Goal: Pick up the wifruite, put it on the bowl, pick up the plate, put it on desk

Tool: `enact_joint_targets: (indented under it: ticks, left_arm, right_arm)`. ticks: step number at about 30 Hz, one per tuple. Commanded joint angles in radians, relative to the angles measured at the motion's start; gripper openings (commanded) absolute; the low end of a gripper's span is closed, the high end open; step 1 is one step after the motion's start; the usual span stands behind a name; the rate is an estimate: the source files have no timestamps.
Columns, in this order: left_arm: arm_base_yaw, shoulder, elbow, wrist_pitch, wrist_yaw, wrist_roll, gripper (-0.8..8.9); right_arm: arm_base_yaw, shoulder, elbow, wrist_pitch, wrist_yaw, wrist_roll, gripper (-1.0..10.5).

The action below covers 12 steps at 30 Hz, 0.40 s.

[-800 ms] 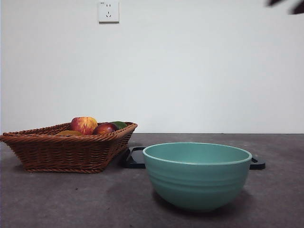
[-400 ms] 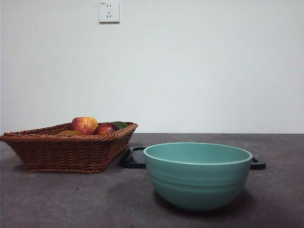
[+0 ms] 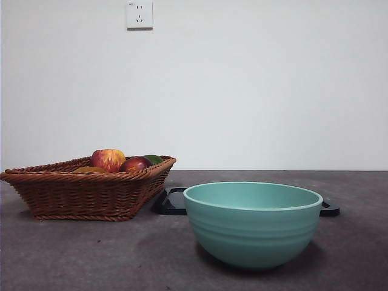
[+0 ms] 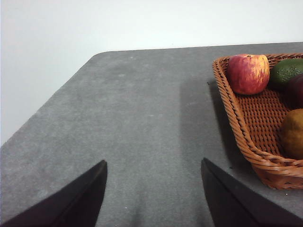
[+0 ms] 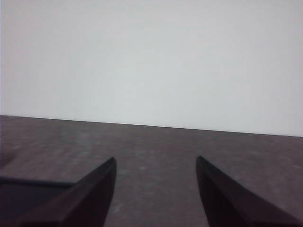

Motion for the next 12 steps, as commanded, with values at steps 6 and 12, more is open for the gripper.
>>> enact_joint_targets:
  ticks: [6,12]
  left_arm:
    - [0.003,-0.002,-0.021,-0.007,0.000,-0.005,3.09]
    - [0.003,-0.002,-0.021,-0.007,0.000,-0.005,3.09]
  right_arm:
    - [0.037,-0.089,-0.037,-0.090,-0.005,-0.008,2.7]
    - [0.038,-0.130,-0.037,-0.278,-0.004,-0.008,2.7]
